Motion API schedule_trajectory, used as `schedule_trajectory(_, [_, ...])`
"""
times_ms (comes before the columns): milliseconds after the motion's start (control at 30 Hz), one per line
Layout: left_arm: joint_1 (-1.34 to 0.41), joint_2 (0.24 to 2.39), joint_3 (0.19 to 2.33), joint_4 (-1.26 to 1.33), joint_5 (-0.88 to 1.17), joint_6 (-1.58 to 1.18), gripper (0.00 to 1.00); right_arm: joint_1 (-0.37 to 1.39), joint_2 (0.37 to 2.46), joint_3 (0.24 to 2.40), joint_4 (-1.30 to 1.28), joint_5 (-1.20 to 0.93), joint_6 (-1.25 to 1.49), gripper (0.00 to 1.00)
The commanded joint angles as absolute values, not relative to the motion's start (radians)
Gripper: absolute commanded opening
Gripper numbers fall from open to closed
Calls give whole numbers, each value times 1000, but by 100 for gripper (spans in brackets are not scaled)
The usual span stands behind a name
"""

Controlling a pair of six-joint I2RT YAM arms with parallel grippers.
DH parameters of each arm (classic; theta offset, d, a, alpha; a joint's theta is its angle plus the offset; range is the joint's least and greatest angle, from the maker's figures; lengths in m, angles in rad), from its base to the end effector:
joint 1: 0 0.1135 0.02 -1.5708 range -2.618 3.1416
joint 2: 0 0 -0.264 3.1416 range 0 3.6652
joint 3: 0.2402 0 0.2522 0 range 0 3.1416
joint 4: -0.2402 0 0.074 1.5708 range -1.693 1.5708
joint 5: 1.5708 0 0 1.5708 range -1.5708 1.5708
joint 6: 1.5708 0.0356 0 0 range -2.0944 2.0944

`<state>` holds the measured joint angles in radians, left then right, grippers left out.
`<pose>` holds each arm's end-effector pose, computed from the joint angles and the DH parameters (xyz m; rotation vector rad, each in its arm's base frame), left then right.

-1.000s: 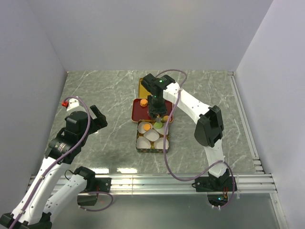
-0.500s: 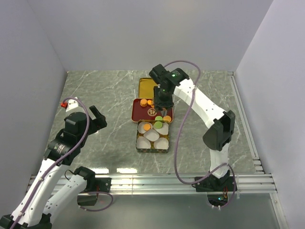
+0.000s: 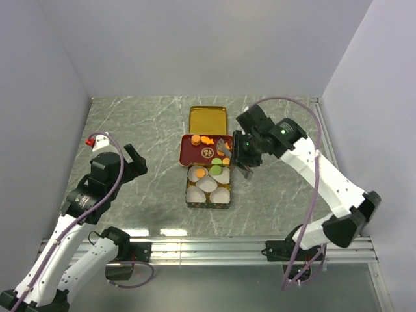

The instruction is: Pack the cookies

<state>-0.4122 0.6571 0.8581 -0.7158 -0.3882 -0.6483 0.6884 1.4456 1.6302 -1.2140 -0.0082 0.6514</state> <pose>0.1264 -0.0406 0.3298 -0.4726 1.9985 -0.2558 0.2109 0.1739 0.3855 -0.0527 2.6827 0.4710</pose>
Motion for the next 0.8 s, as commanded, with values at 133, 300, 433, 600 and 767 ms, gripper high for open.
schedule_trajectory(133, [-420,646,856,-683,-376,-647,93,729,1293,1454,-1089,-51,689,45])
schedule_trajectory(300, [-420,644,859,-687,-382,-650,93,819,1292,1422,-1062,-49,699,45])
schedule_trajectory(433, [-420,655,861,-689,-383,-652,94,897,1322,1402,-1028,-34,730,46])
schedule_trajectory(600, [-420,664,864,-693,-383,-652,93,971,1383,1367,-947,-58,778,45])
schedule_trajectory(767, [-420,658,861,-690,-385,-650,93,1038,1495,1433,-968,-22,781,45])
